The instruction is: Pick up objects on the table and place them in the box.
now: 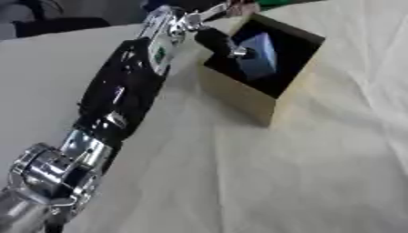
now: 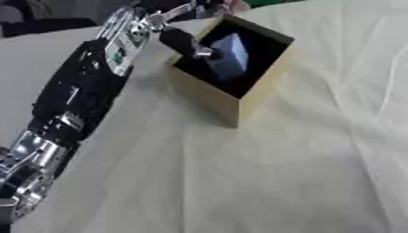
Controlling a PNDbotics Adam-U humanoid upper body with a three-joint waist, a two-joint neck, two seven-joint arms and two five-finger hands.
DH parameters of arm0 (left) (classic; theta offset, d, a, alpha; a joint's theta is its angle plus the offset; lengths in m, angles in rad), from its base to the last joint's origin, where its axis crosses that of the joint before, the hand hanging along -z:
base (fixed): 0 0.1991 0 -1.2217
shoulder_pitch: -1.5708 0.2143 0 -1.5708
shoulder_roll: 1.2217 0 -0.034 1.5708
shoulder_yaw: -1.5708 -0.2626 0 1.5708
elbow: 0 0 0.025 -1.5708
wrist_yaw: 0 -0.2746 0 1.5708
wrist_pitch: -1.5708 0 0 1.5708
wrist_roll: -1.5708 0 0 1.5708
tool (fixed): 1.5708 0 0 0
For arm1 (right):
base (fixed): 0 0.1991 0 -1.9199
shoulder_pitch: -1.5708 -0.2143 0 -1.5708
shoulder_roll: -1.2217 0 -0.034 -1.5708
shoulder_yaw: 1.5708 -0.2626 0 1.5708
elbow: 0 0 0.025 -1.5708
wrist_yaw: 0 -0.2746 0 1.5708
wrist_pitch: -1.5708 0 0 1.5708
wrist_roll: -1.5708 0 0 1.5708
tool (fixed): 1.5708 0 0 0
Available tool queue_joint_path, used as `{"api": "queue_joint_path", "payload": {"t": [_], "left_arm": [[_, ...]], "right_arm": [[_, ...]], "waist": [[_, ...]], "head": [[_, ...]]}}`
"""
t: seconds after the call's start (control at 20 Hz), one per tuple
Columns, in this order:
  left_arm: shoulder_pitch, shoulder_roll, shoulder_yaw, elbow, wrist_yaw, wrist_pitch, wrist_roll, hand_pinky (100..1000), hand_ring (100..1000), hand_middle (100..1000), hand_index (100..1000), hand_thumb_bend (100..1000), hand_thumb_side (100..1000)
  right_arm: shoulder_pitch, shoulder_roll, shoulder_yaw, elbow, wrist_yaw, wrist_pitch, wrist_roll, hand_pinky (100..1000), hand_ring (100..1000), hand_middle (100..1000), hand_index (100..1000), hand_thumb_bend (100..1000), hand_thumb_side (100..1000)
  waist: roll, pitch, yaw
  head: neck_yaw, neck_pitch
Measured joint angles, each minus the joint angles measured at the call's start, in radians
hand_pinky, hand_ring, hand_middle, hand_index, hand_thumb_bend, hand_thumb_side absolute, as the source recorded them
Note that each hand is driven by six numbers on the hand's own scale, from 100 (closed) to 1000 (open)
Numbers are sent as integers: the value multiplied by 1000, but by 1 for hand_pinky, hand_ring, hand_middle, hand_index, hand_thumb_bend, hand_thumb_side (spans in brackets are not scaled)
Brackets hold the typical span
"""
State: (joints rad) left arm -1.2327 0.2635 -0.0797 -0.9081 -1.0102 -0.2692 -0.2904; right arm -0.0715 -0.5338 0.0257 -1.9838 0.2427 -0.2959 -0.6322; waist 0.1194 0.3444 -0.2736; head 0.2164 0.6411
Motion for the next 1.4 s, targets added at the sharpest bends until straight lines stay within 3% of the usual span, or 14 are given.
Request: {"api": "queue_joint_path", "payload": {"t": [0.15, 0.5, 0.75, 0.95, 1.15, 1.4], "left_arm": [[2, 0, 4, 0, -41, 10, 49, 976, 1000, 890, 1000, 753, 643], [14, 0, 5, -24, -20, 0, 104, 959, 970, 843, 957, 581, 666], [54, 23, 5, -167, 134, 31, 129, 914, 923, 789, 898, 459, 666], [89, 73, 6, -328, 292, 99, 147, 913, 925, 779, 881, 468, 641], [106, 94, 10, -421, 379, 156, 160, 873, 880, 714, 826, 419, 624], [169, 139, 36, -573, 509, 226, 221, 853, 820, 642, 785, 271, 640]], "right_arm": [[0, 0, 0, 0, 0, 0, 0, 635, 776, 585, 720, 100, 806], [2, 0, 0, 0, 0, -1, -1, 636, 775, 585, 719, 100, 804], [15, 0, -4, 0, 0, -4, -10, 637, 774, 586, 718, 100, 801], [28, 0, -10, 0, 2, -4, -19, 637, 774, 586, 718, 100, 798], [29, 0, -10, 0, 2, -4, -20, 637, 774, 586, 718, 100, 798], [46, 0, -14, 0, 6, -3, -24, 637, 775, 586, 718, 100, 799]], "waist": [[0, 0, 0], [0, 0, -2], [0, -7, 2], [0, -17, 13], [-7, -19, 21], [-21, -22, 45]], "head": [[1, 0], [-1, 1], [-21, 17], [-48, 31], [-76, 36], [-97, 39]]}}
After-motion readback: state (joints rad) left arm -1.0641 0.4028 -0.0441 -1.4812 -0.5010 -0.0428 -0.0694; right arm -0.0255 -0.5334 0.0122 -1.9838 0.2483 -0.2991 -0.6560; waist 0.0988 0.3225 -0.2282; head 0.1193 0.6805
